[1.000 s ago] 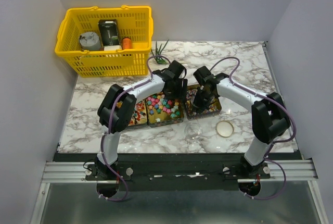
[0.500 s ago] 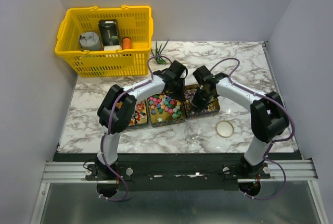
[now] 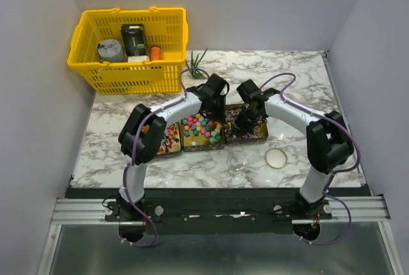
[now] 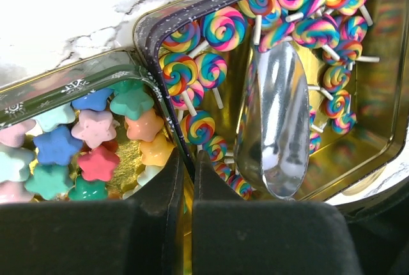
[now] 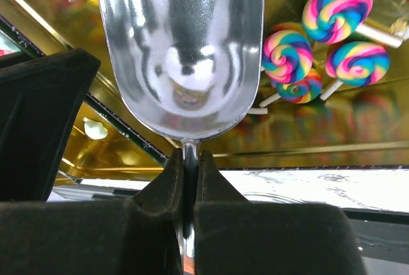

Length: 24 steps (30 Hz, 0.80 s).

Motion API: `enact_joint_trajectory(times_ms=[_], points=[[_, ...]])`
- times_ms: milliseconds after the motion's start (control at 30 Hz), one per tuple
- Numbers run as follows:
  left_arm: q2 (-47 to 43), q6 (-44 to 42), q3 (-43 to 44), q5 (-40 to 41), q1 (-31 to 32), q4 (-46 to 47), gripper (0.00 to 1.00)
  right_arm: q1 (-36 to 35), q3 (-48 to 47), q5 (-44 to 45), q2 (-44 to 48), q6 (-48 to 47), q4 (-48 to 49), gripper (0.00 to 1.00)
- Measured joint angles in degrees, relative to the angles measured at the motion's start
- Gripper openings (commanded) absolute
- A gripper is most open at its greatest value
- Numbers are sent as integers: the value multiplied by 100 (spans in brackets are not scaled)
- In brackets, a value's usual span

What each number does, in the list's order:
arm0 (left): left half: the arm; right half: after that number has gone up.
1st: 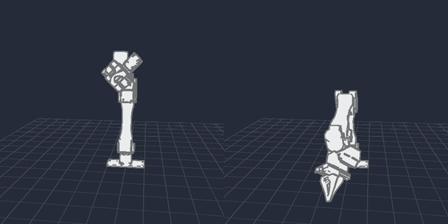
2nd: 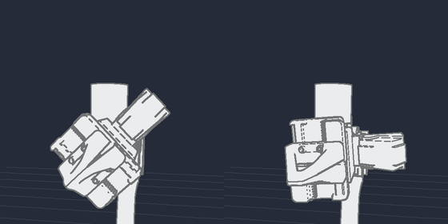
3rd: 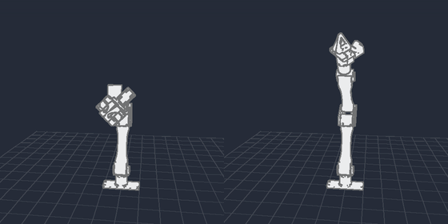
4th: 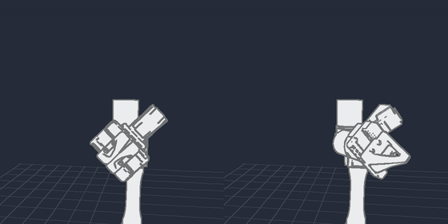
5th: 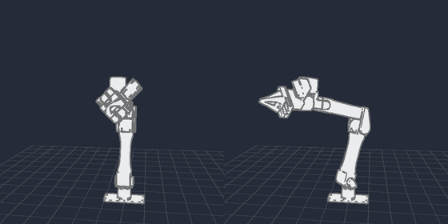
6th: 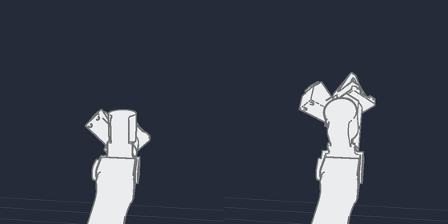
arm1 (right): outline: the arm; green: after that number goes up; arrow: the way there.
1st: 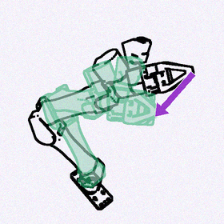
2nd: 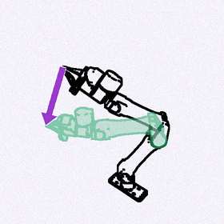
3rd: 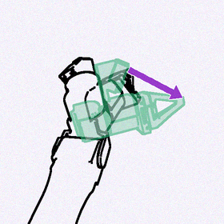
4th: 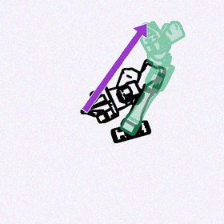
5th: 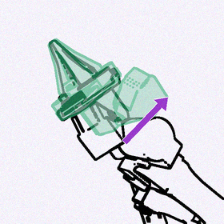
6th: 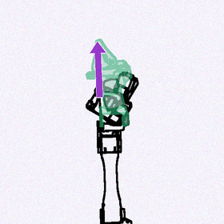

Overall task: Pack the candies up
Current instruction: Scoop the fake candies from the storage box.

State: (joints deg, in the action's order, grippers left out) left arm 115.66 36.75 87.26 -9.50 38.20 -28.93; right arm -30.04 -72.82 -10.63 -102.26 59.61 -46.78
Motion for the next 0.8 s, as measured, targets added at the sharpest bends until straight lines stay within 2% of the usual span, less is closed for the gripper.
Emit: enact_joint_trajectory(times_ms=[433,800], points=[[0,-2,7,52,0,-9,0,319,155,-407,72,195,225,0],[2,70,39,122,9,-55,0,533,713,-841,107,544,946,0]])
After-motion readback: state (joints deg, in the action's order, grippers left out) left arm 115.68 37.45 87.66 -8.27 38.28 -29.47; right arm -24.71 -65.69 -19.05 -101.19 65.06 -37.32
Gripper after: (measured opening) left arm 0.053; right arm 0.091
